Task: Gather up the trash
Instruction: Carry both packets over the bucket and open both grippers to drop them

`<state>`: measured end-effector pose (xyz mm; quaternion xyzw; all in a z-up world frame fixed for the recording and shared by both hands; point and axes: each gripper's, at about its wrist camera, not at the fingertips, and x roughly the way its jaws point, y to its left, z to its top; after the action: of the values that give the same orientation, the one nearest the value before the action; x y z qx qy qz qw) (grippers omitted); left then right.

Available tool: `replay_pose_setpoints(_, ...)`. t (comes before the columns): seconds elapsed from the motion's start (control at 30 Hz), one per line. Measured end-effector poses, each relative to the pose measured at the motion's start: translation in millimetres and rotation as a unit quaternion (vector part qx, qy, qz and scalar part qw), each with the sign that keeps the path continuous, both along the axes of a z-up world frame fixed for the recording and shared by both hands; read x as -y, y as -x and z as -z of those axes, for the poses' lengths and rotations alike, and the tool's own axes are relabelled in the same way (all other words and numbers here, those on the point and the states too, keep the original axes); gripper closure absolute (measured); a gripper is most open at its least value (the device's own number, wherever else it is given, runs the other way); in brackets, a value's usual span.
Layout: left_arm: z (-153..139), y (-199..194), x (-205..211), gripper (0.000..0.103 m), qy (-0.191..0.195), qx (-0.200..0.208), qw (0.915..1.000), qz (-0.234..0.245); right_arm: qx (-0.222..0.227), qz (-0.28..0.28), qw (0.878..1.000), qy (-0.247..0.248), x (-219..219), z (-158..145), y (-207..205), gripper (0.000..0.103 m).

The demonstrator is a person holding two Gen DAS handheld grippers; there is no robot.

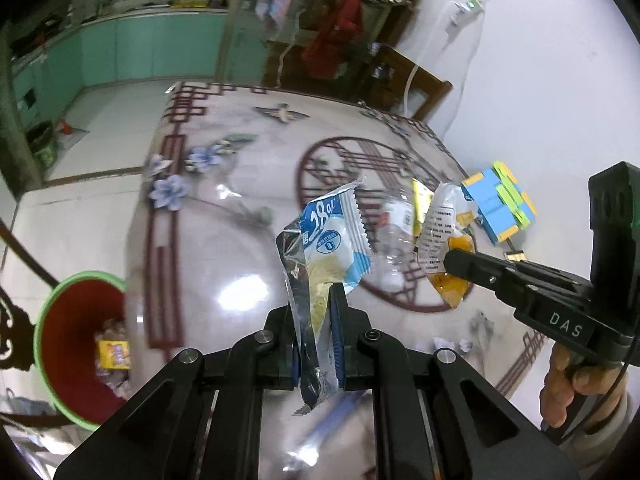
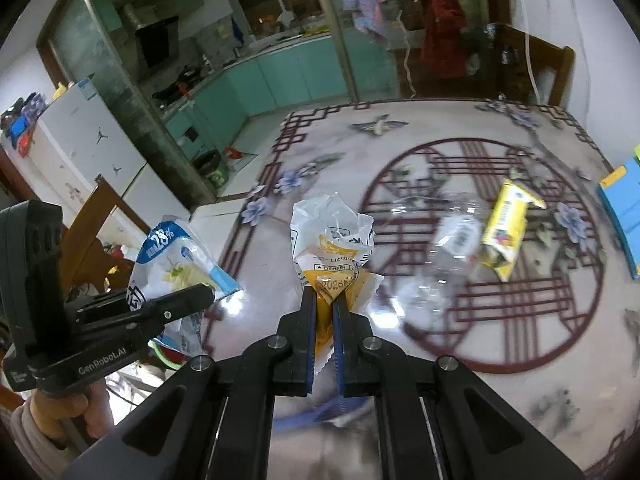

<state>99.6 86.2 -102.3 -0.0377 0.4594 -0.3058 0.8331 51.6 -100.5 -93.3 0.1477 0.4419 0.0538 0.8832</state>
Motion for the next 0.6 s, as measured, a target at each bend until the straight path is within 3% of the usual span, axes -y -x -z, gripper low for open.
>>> replay_pose_setpoints(0.3,4.3,-17.5,-70.0,0.092,-0.003,-0.005,0.9991,-0.042,-0.01,-0.043,0.999,0.001,-80.9,10.1,-39.4,0.097)
replay_pose_setpoints(0.6,31.1,-38.3,-137.2,0.092,-0.024,-0.035,0.9933,-0.107,-0.03,-0.091,0.995,0.002,-156.2,27.3,-70.5,0.097)
